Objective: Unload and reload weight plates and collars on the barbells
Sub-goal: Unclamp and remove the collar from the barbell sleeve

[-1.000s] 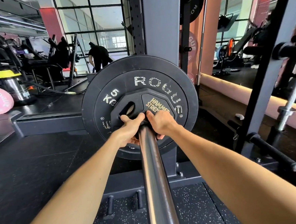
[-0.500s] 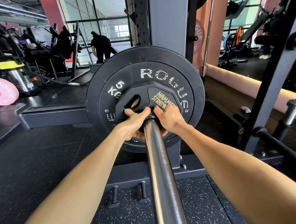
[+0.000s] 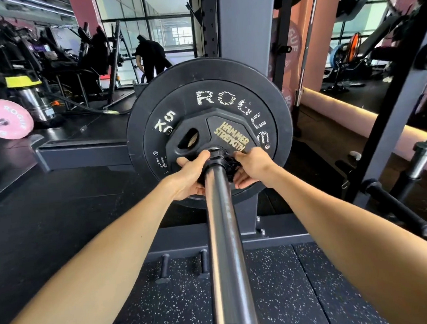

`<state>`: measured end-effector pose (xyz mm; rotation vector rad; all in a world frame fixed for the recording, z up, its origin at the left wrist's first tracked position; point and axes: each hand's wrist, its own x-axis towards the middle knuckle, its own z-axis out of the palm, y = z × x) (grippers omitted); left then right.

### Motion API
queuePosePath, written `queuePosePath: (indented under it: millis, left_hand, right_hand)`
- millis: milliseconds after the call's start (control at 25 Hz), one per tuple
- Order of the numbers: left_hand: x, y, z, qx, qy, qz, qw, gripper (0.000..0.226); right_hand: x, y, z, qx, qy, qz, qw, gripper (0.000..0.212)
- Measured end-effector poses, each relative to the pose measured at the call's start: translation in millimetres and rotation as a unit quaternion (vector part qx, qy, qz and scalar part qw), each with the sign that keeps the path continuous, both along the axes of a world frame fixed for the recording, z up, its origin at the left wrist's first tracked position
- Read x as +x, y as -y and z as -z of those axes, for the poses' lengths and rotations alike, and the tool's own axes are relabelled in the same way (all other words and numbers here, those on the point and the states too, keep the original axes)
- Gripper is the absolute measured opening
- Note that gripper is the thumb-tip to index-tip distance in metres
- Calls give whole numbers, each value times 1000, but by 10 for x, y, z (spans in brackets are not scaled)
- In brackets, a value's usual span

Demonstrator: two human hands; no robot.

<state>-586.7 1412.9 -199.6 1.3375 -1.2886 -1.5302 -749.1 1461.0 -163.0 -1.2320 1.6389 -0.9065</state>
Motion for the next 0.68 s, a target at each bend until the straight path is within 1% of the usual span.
queuePosePath:
  millis: [40,80,160,240,320,520,680]
  left_hand:
    - [4,-87,-15,-2,17,9,1000,51]
    - [7,-175,-19,-7,23,15,1000,46]
    - [18,-366,-37,-17,14,13,1000,40]
    - [32,-545,-13,-30,-3,7,1000,41]
    - [68,-711,19,-27,-21,17,999,42]
    - [176,-1194,78,-15,-29,89,996,37]
    - [233,-1551,106,-28,-44,107,993,34]
  right_hand:
    - [14,-104,-9,14,-3,-6,1000,47]
    - [26,-194,-9,22,-9,-12,1000,50]
    - [53,-377,-57,29,-19,-14,999,57]
    - [95,-564,-57,30,-19,-14,999,59]
    - [143,-758,-37,33,-14,-13,999,55]
    - [163,-1234,4,38,-10,-14,999,58]
    - [209,-1577,64,16,-12,-12,1000,58]
